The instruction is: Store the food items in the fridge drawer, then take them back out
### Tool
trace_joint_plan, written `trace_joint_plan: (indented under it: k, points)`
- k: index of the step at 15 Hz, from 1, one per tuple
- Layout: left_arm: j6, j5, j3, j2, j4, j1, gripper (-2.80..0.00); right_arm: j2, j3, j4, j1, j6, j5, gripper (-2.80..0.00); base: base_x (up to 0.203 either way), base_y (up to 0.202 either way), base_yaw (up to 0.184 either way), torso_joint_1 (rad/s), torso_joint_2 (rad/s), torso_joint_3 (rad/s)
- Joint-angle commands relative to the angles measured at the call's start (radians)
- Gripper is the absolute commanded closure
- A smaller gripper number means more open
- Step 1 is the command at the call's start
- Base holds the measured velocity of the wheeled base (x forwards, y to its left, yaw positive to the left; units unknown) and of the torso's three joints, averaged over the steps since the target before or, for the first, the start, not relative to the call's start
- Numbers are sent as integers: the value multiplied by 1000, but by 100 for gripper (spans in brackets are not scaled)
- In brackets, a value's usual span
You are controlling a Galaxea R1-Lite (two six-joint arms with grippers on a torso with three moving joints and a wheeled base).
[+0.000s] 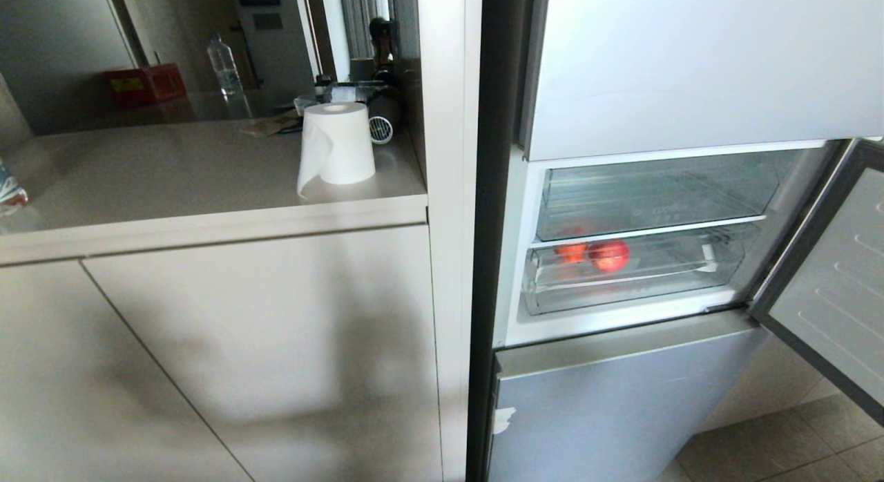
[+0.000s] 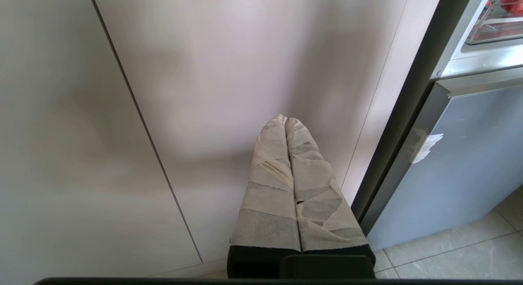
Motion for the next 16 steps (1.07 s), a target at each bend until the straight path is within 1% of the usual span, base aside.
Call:
trace_joint_plan:
  k: [1,3,4,6,12,14,16]
  points:
    - [0,0,0,0,0,-1,0,-200,63,35,9,-12,-6,0,0,0,0,0,0,0]
    - [0,1,0,0,0,-1,0,-345,59,54,23,-24,-14,0,0,0,0,0,0,0]
    - [0,1,0,0,0,-1,0,-375,60,53,27,-28,-24,0,0,0,0,0,0,0]
    - [0,0,0,0,0,-1,0,-372,63,94,33,-36,-102,0,0,0,0,0,0,0]
    - [0,1,0,0,0,-1,0,-372,63,109,33,-28,-104,0,0,0,0,0,0,0]
    - [0,-1,0,0,0,0,0,-372,63,109,32,-32,-104,0,5,6,-81,-1,-1,2]
    - [0,0,0,0,0,-1,0,-372,63,109,32,-25,-104,0,-1,6,-172,2,6,5]
